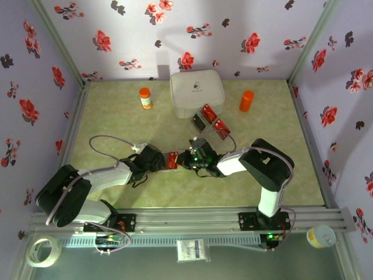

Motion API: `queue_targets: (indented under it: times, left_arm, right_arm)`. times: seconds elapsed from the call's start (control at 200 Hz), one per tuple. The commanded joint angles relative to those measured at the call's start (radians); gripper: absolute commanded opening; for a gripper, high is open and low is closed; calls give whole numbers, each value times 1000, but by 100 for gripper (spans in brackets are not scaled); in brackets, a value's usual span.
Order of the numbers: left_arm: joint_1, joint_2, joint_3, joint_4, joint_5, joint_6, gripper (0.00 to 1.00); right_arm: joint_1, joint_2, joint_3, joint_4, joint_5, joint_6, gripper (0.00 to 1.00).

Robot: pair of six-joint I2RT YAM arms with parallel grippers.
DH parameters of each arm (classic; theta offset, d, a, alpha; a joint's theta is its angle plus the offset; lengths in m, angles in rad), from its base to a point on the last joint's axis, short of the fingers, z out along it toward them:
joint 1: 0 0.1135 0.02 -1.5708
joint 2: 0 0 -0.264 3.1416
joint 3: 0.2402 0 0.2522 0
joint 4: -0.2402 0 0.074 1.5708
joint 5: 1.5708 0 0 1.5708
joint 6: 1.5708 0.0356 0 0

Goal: Put the credit cards into the card holder

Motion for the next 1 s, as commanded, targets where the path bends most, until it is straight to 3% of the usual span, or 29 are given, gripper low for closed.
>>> queue_targets:
  times: [0.0,0.275,0.48,0.59,0.73,0.88,0.995]
  left_arm:
    - [6,33,-63,-152,-18,-32,96]
    - [6,36,-63,-149,-19,-32,96]
    - [6,48,-67,-138,-20,-33,96]
    - [6,48,-69,-133,-19,-32,96]
    - [6,44,-72,-128,-21,-31,96]
    - [6,41,-75,-123,-20,-28,96]
    - [6,38,-77,-120,-20,-27,96]
  right_arm:
    - [15,38,-1,-116,-14,-14,0]
    - [22,66,52,-175,-32,-45,1]
    - [20,-11,140,-397,-9,-176,32]
    - [17,-68,197,-540,34,-254,40]
    - [14,-91,263,-642,62,-313,37]
    - [14,-52,315,-668,55,-329,19]
    - [15,-13,336,-663,54,-327,12]
